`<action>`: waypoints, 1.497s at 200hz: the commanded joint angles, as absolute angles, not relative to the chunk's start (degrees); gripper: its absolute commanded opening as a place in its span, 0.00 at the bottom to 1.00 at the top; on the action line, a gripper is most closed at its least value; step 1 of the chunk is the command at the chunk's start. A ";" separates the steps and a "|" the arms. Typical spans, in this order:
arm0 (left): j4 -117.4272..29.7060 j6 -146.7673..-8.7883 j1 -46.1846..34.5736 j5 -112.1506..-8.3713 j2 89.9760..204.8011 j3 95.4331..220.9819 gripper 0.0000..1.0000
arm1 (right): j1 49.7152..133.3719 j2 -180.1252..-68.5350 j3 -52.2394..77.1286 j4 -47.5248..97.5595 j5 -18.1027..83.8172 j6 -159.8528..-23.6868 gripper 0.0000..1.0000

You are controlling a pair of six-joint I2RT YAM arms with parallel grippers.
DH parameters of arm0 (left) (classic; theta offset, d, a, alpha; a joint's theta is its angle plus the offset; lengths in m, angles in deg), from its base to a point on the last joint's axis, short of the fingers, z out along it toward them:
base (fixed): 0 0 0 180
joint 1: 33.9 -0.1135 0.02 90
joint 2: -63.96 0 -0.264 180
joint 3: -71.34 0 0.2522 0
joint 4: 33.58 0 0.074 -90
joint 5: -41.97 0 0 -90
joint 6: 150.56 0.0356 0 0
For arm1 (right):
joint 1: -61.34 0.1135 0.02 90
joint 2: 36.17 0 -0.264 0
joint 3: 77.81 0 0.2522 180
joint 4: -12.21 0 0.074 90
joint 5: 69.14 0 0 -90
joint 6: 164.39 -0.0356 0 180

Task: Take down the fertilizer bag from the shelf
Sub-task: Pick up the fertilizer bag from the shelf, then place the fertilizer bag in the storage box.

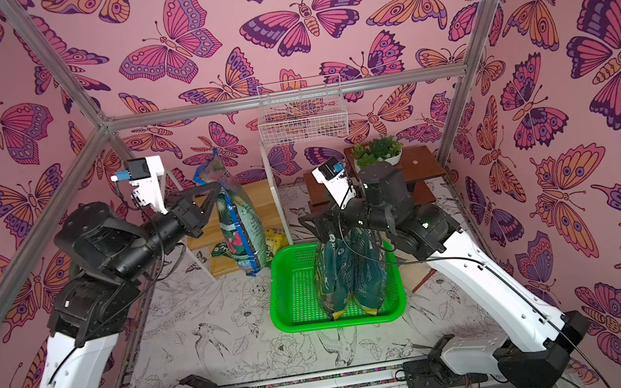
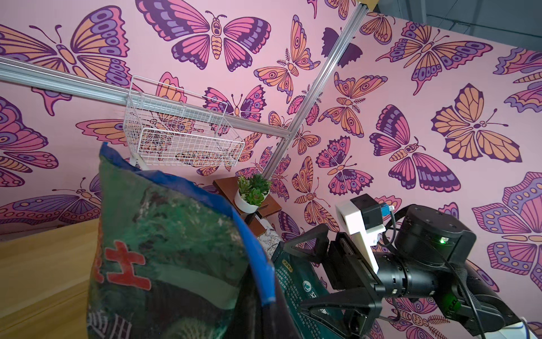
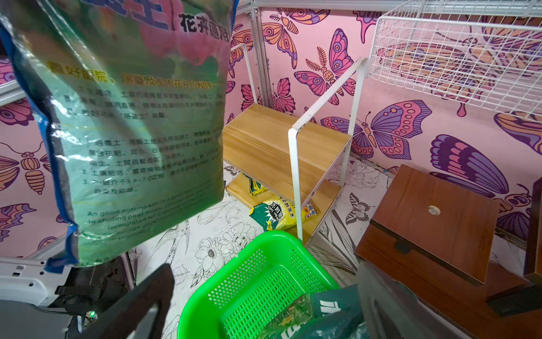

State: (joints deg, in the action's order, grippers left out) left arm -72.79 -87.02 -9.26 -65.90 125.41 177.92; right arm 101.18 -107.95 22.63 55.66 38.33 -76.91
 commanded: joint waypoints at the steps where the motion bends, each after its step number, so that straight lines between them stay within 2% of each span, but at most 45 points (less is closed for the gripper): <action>1: -62.70 -88.00 -9.65 -70.18 123.72 180.81 0.00 | 100.95 -107.45 24.11 53.96 41.06 -77.46 1.00; 45: -62.68 -86.74 -9.90 -79.57 124.34 181.78 0.00 | 100.73 -106.65 24.18 53.45 43.19 -76.02 1.00; 82: -62.18 -89.53 -10.00 -78.45 123.86 182.20 0.00 | 102.03 -105.81 25.19 49.57 44.14 -82.21 0.99; 112: -57.43 -92.78 -9.91 -74.77 122.95 177.81 0.00 | 109.89 -104.77 25.74 49.84 31.31 -78.74 0.99; 161: -50.09 -94.81 -5.40 -69.15 122.49 171.63 0.00 | 116.45 -109.19 31.91 52.32 22.50 -74.96 0.99; 196: -50.10 -92.39 -0.66 -68.09 122.29 170.63 0.00 | 117.68 -113.09 37.12 53.99 21.90 -73.38 0.97; 299: -49.78 -93.98 0.54 -69.43 118.69 162.32 0.00 | 117.59 -106.65 30.33 51.81 11.28 -72.61 0.97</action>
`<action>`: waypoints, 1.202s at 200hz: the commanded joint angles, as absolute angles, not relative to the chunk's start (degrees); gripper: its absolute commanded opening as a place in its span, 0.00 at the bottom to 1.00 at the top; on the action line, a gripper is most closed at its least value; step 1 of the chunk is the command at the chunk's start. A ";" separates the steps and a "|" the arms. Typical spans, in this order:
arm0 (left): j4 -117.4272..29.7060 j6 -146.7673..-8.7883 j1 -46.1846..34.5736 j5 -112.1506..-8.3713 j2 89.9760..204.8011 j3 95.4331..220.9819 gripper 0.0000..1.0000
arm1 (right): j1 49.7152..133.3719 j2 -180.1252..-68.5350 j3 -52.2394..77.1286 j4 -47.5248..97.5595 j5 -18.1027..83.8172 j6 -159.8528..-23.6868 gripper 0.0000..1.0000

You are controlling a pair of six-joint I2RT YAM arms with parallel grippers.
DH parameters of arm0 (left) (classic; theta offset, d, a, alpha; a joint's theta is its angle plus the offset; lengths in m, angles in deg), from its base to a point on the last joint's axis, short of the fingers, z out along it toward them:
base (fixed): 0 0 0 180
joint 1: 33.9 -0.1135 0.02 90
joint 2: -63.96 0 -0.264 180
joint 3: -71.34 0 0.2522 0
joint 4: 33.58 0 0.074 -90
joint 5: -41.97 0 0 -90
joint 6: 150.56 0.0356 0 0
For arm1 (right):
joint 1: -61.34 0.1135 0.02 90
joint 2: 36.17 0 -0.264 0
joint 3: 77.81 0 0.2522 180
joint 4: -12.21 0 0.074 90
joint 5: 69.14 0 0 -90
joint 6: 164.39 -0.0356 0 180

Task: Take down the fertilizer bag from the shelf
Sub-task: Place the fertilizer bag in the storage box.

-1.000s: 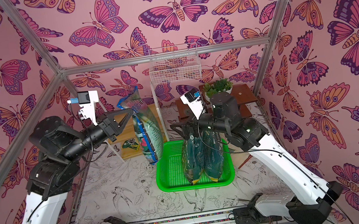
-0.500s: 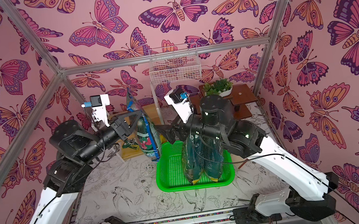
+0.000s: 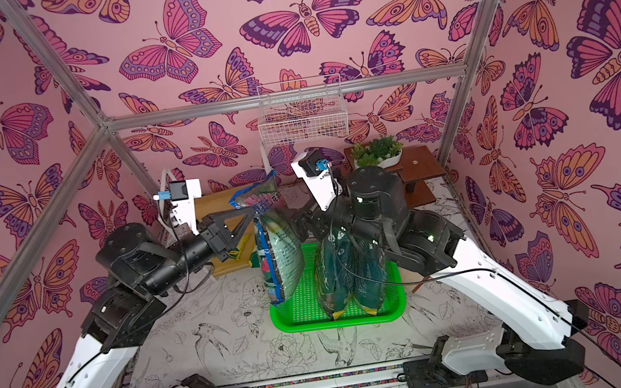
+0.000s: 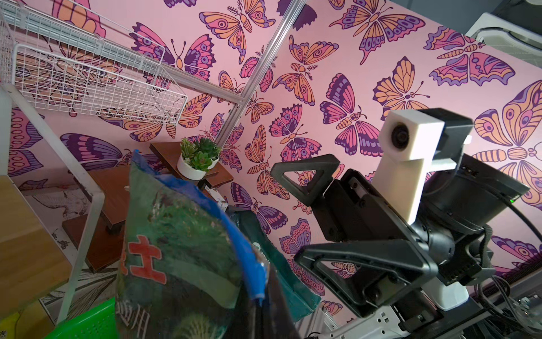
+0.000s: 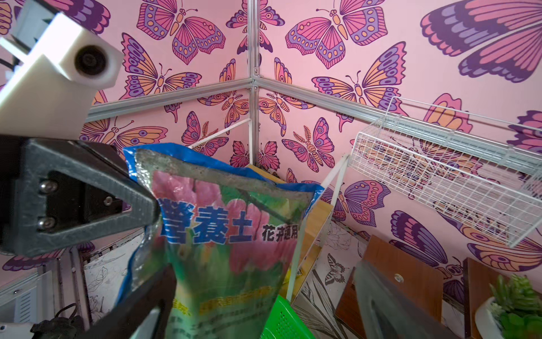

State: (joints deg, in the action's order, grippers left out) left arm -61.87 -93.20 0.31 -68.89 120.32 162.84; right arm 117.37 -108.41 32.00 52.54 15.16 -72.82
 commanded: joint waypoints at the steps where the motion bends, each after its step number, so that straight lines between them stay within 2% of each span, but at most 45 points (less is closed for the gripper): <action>1: -49.75 -94.06 0.50 -69.45 118.79 162.21 0.00 | 117.59 -106.61 30.30 51.81 11.24 -72.62 0.97; 53: -48.61 -96.12 1.09 -70.82 121.69 156.89 0.00 | 117.50 -105.35 28.46 52.68 7.67 -72.35 0.98; 110: -49.36 -92.42 1.06 -69.80 122.13 152.46 0.00 | 116.99 -104.56 27.11 53.34 5.83 -72.07 0.99; 240: -51.68 -88.88 0.80 -80.45 132.01 148.55 0.00 | 115.60 -104.37 24.73 53.57 4.79 -71.92 0.99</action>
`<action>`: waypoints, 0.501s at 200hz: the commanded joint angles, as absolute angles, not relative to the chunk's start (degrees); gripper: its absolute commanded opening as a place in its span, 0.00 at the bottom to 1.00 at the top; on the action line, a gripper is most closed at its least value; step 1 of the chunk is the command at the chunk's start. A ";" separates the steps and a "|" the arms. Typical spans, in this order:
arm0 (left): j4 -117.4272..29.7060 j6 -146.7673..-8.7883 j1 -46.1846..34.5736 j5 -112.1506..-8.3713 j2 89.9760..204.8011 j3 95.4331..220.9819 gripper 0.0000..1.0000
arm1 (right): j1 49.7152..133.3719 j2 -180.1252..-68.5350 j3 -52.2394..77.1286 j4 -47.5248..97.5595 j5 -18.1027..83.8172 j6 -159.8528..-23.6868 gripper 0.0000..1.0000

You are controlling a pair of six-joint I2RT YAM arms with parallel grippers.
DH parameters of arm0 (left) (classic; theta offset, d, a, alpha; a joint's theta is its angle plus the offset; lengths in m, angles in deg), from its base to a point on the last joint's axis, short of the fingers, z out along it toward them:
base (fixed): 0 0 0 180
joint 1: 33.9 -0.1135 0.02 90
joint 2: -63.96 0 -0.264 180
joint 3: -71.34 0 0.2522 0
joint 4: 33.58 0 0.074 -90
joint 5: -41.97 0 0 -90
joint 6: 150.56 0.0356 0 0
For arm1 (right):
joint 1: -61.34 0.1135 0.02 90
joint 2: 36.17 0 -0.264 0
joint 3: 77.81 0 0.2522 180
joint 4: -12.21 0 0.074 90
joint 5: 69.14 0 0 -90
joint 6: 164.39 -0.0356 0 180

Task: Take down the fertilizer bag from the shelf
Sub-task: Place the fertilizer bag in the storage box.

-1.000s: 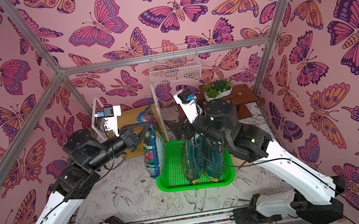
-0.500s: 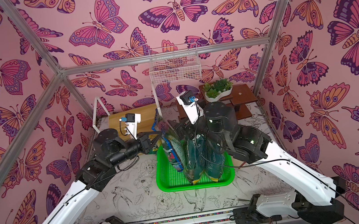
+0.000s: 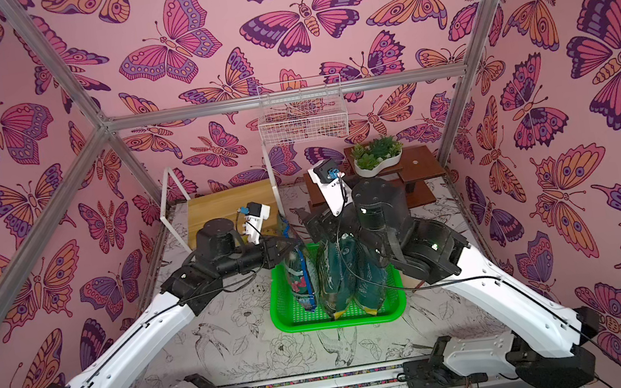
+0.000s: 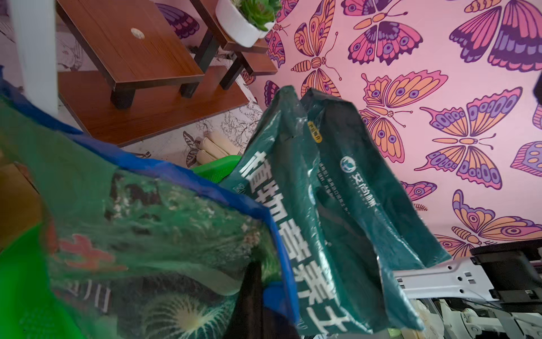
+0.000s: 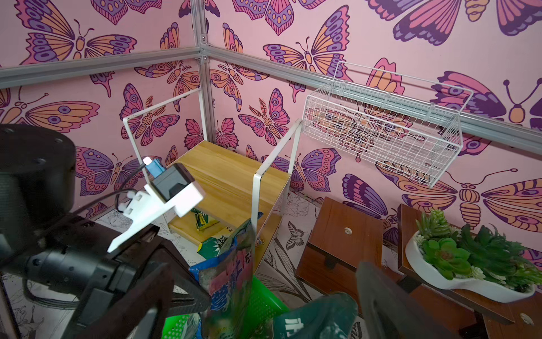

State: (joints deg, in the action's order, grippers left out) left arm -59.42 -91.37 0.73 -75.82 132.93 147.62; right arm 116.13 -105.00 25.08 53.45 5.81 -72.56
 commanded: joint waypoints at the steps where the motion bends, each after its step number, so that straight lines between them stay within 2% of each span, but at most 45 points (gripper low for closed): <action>1: -51.71 -88.82 0.76 -80.50 132.09 148.56 0.00 | 115.63 -104.37 24.73 53.57 4.78 -71.92 0.99; 56: -54.58 -88.57 0.56 -83.37 132.23 147.12 0.00 | 115.12 -103.99 23.78 53.39 4.91 -71.71 0.99; 100: -64.65 -85.10 0.62 -81.99 129.85 145.22 0.00 | 114.91 -103.89 23.27 53.29 5.04 -71.34 0.99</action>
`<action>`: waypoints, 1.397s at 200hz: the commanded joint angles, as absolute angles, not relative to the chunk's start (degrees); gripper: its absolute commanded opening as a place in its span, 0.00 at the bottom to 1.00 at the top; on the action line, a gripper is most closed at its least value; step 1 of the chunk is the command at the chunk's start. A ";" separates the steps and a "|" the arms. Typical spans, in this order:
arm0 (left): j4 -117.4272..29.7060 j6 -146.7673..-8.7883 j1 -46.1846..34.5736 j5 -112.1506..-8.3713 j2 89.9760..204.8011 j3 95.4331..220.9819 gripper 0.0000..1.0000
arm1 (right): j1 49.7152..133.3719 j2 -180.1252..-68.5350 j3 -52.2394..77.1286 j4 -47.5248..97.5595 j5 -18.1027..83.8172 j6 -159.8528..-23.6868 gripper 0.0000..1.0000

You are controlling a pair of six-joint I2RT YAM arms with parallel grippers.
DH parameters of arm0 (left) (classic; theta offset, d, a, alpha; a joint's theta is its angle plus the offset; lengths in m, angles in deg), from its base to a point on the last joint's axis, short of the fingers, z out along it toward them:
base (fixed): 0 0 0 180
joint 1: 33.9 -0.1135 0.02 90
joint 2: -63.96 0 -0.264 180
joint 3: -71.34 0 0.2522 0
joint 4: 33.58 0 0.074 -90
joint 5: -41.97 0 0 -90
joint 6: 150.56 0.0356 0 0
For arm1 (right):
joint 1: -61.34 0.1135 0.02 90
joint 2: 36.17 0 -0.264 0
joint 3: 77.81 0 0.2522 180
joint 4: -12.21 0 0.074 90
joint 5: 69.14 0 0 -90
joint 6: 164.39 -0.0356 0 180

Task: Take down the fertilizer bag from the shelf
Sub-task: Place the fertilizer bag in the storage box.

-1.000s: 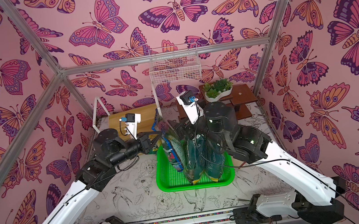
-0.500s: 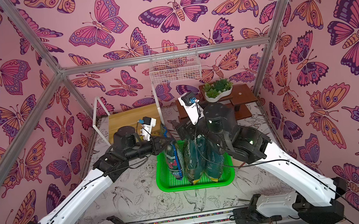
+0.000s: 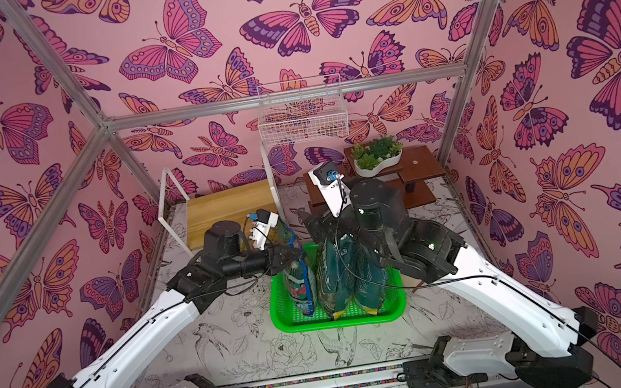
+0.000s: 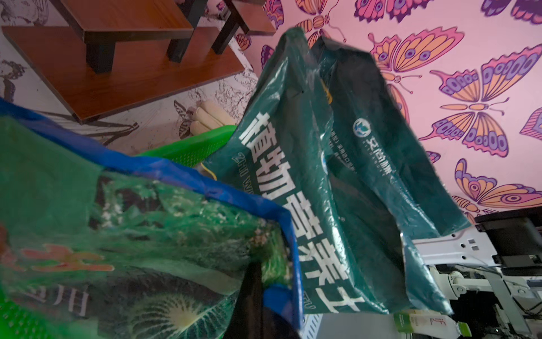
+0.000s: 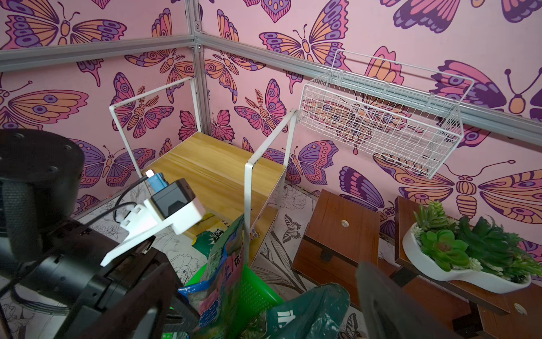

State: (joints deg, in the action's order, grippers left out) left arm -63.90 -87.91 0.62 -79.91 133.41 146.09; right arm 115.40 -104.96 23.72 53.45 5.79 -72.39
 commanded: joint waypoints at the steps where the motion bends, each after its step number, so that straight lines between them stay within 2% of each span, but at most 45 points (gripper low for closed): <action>1: -64.78 -85.13 0.63 -81.88 129.78 145.18 0.00 | 114.89 -103.91 23.25 53.30 5.09 -71.32 0.99; 99: -69.94 -87.72 1.41 -73.73 125.75 138.38 0.00 | 114.69 -104.56 24.11 53.30 5.37 -71.23 0.99; 108: -70.82 -87.72 1.42 -73.30 125.75 139.00 0.19 | 114.69 -104.53 24.02 53.23 5.46 -71.38 0.99; 116: -71.36 -87.80 1.37 -73.21 125.83 139.68 0.46 | 114.69 -104.46 23.93 53.13 5.43 -71.43 0.99; 121: -71.55 -88.03 1.37 -73.09 125.83 140.10 0.59 | 114.67 -104.46 23.93 53.13 5.48 -71.47 0.99; 135: -71.86 -88.60 1.40 -72.13 125.58 141.10 0.92 | 114.69 -104.47 23.92 52.99 5.48 -71.48 0.99; 140: -71.94 -88.64 1.34 -71.83 125.34 141.44 0.99 | 114.63 -104.51 23.90 53.15 5.50 -71.48 0.99; 194: -72.26 -87.54 1.29 -62.33 120.07 147.00 1.00 | 114.60 -104.27 23.93 53.39 5.35 -71.47 0.99; 231: -72.67 -83.20 0.59 -47.08 114.38 148.48 1.00 | 114.58 -104.46 24.11 53.30 5.65 -71.37 0.99; 258: -76.38 -84.54 -2.96 -35.80 112.87 148.41 1.00 | 114.59 -104.41 24.11 53.79 5.92 -71.57 0.99; 279: -78.83 -89.53 -8.24 -32.32 112.57 145.61 1.00 | 114.60 -104.14 24.03 54.34 5.73 -71.50 0.99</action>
State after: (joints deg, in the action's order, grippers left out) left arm -74.08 -85.62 -3.73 -42.49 112.47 148.19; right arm 114.99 -104.79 23.72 53.50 5.88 -71.34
